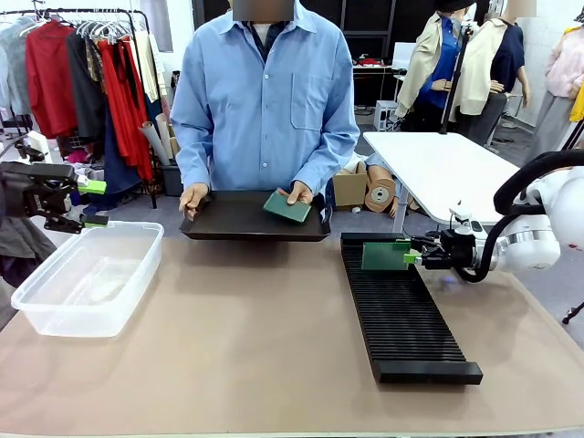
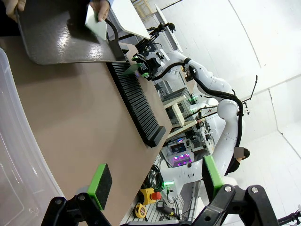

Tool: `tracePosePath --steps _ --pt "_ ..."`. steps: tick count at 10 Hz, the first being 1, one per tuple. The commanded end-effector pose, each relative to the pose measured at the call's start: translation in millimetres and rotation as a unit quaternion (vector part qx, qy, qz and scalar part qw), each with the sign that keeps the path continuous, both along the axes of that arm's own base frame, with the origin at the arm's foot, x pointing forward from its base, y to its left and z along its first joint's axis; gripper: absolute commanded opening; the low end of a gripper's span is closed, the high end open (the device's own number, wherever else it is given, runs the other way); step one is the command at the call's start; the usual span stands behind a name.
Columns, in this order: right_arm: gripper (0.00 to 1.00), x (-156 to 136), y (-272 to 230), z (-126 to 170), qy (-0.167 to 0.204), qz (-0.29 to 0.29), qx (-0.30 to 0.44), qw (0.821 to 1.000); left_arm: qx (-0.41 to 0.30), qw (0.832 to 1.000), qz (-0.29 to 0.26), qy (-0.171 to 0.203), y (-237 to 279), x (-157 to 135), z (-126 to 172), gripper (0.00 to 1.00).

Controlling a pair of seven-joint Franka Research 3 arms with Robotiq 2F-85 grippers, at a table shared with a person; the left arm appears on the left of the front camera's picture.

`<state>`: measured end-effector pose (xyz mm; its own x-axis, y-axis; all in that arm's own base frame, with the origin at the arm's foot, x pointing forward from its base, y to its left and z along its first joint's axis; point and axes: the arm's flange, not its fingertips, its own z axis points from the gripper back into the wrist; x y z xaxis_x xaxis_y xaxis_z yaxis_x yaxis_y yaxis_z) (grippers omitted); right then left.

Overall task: Sort PCBs into racks and boxes based on the side picked up.
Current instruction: Pick up the Blank PCB handed by the Human.

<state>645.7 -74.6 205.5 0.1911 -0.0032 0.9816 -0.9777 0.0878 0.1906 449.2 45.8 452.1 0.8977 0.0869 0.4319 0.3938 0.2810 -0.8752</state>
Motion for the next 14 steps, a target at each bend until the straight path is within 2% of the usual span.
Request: tracePosePath --steps 1,3,6,8,9,11,12,14 --pt "1.00 -0.6 7.0 23.8 -0.014 -0.002 0.023 1.000 0.000 1.000 0.001 0.000 0.5 -0.1 0.7 1.00" --pt "1.00 -1.6 12.5 45.7 -0.016 -0.002 0.028 0.999 0.000 1.000 0.001 0.000 0.5 -0.1 0.7 1.00" --pt "1.00 -15.4 20.5 80.1 -0.007 0.005 -0.018 1.000 0.000 1.000 0.001 0.000 0.5 -0.1 0.7 1.00" --pt "1.00 -34.7 26.3 103.3 0.040 0.000 -0.033 0.999 0.000 1.000 0.001 0.000 0.5 -0.1 0.7 1.00" --pt "1.00 -46.9 30.8 114.4 0.098 0.003 -0.012 0.995 0.000 1.000 0.001 0.000 0.5 -0.1 0.7 1.00" --pt "1.00 -69.0 36.9 134.0 0.185 -0.003 -0.018 0.983 0.000 1.000 0.001 0.000 0.5 -0.1 0.7 1.00" --pt "1.00 -86.9 41.6 143.4 0.278 -0.003 0.002 0.961 0.000 1.000 0.001 0.000 0.5 -0.1 0.7 1.00" --pt "1.00 -112.2 42.0 154.2 0.394 -0.045 -0.035 0.917 0.000 1.000 0.001 0.000 0.5 -0.1 0.7 1.00"
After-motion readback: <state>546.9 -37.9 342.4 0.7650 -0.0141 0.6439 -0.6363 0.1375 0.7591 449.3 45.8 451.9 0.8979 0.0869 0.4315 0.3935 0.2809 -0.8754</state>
